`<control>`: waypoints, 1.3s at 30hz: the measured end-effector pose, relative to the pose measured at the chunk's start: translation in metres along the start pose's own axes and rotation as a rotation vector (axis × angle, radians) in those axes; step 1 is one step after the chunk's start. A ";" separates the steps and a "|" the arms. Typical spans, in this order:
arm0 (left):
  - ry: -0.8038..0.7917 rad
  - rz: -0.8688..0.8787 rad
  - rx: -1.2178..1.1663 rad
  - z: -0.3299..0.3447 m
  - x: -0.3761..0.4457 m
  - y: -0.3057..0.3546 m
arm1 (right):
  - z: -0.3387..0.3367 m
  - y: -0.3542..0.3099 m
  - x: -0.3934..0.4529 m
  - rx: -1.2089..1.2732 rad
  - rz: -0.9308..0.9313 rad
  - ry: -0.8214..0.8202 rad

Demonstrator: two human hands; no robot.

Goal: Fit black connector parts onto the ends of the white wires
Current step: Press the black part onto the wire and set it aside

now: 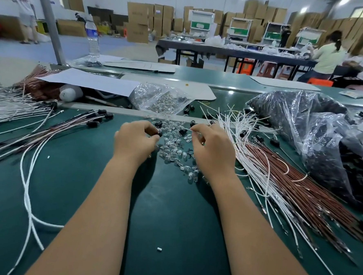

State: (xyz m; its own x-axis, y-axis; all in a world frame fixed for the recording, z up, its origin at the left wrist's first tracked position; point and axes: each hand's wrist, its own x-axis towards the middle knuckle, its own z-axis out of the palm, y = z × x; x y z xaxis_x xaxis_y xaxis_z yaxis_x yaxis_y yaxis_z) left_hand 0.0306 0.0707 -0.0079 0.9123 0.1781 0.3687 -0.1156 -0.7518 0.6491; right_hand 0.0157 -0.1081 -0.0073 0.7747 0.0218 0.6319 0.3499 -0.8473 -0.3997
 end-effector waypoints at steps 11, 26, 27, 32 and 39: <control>-0.082 -0.152 -1.067 0.024 -0.003 0.035 | 0.001 -0.001 0.000 0.102 0.055 0.099; -0.164 -0.268 -1.424 0.022 -0.003 0.035 | -0.002 -0.001 -0.001 0.136 0.021 0.174; -0.165 -0.265 -1.419 0.021 -0.003 0.035 | -0.002 -0.001 -0.001 0.136 0.027 0.172; -0.222 -0.253 -1.419 0.023 -0.005 0.039 | 0.001 -0.002 0.000 0.124 0.020 0.137; -0.196 -0.193 -1.199 0.015 -0.004 0.029 | -0.003 -0.001 -0.002 0.166 0.041 0.153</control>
State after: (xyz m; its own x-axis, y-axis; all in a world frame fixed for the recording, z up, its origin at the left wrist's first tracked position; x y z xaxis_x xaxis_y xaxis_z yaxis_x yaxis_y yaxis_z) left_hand 0.0298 0.0388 -0.0011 0.9861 0.0457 0.1600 -0.1658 0.3536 0.9206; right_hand 0.0124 -0.1086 -0.0064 0.7054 -0.1020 0.7014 0.4119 -0.7463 -0.5228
